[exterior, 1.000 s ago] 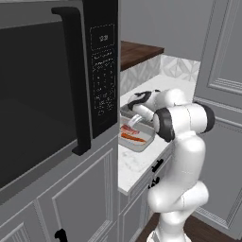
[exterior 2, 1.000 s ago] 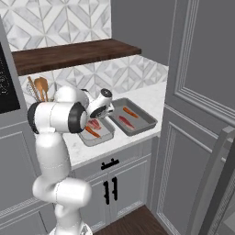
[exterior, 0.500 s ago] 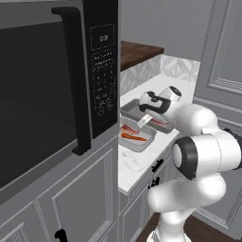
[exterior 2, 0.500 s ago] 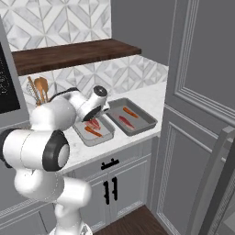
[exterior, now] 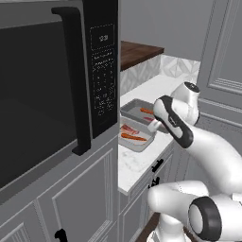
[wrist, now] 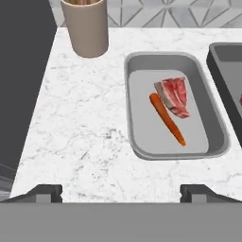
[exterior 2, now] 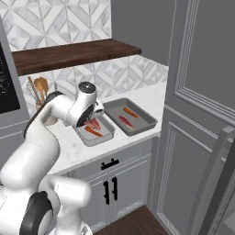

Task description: Place one carrot and one steak in each tupperware on the nearby counter, to pack two identical lunches.

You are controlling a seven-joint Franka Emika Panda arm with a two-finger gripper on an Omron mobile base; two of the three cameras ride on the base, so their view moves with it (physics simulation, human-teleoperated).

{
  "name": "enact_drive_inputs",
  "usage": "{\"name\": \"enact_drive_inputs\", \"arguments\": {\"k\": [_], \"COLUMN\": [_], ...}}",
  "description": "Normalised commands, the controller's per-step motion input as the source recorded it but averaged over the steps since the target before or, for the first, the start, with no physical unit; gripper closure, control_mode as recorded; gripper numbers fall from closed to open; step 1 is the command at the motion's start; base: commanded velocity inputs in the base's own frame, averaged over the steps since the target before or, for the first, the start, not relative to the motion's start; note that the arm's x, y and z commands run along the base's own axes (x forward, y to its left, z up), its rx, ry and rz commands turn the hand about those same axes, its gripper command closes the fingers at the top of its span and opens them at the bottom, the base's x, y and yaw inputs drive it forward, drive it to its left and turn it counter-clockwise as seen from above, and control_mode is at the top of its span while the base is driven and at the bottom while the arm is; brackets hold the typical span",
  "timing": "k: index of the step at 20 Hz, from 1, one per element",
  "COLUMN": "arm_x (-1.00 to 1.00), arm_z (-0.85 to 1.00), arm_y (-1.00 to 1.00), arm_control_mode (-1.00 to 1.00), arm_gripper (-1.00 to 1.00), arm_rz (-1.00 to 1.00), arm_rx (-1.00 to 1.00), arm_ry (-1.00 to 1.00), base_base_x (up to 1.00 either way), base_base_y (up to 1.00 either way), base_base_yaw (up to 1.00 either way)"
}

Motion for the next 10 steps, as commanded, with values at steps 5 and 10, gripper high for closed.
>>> {"name": "enact_drive_inputs", "arguments": {"k": [5, 10], "arm_x": [-1.00, -1.00], "arm_z": [0.78, 0.95], "arm_y": [-0.01, 0.00], "arm_control_mode": [-1.00, -1.00], "arm_gripper": [-1.00, -1.00], "arm_rz": [0.05, 0.09], "arm_rx": [-0.12, -0.14], "arm_ry": [-0.02, -0.13], "base_base_x": [0.00, 0.00], "base_base_y": [0.00, 0.00], "base_base_yaw": [0.00, 0.00]}}
